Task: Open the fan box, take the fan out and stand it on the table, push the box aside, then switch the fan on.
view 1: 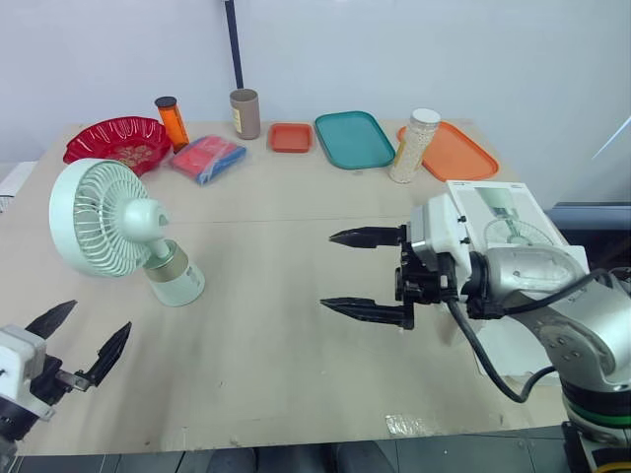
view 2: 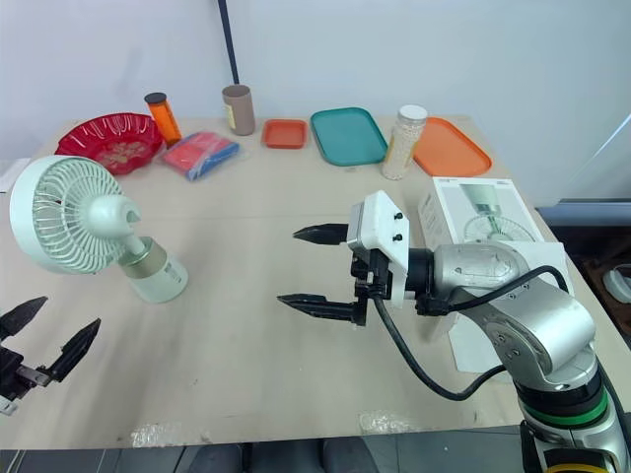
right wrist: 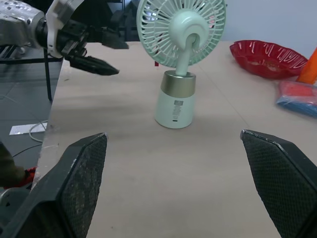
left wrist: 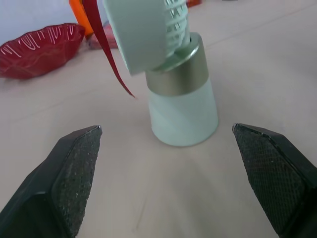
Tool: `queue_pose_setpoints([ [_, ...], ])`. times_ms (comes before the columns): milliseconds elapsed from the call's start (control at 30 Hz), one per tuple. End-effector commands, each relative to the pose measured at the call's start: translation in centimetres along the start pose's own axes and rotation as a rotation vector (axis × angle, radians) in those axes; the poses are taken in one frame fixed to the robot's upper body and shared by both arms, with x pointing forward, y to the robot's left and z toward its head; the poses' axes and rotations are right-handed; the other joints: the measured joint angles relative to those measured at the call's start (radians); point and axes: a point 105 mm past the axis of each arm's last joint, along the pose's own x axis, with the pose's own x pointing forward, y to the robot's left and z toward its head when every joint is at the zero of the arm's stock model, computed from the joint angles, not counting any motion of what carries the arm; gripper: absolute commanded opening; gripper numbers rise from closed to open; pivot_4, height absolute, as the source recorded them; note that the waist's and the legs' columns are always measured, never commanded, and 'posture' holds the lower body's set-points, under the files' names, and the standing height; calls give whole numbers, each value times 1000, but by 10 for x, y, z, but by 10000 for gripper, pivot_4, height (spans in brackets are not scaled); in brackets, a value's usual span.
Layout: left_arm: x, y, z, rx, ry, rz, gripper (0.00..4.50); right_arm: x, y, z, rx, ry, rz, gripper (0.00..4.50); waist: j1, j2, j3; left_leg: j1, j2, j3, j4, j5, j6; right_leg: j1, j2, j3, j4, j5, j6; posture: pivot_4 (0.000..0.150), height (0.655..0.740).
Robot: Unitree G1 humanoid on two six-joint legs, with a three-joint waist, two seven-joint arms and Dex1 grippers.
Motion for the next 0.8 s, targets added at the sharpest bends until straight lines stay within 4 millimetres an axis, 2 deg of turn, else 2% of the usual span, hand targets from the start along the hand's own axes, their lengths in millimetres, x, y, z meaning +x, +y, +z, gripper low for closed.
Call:
queue_pose_setpoints([
  [33,8,0,25,10,-60,6,45000,3,7,4,-31,-11,24,43930,1,0,0,0,0,0,0,0,0,0,0,0,0,0,0,1500,7400],
  [400,44,-7,61,-72,-151,61,45000,9,7,7,-13,-33,42,43930,2,0,0,0,0,-1,0,0,-1,1,0,-1,1,1,0,1500,7400],
  [633,57,-3,72,-110,-175,110,45000,11,6,8,-6,-38,35,43930,2,0,0,0,0,-2,0,0,-1,1,0,-2,1,1,0,1500,7400],
  [800,56,-2,78,-109,-183,123,45000,11,5,8,0,-36,22,43930,2,0,0,0,0,-2,0,0,-1,1,0,-2,1,1,0,1500,7400],
])
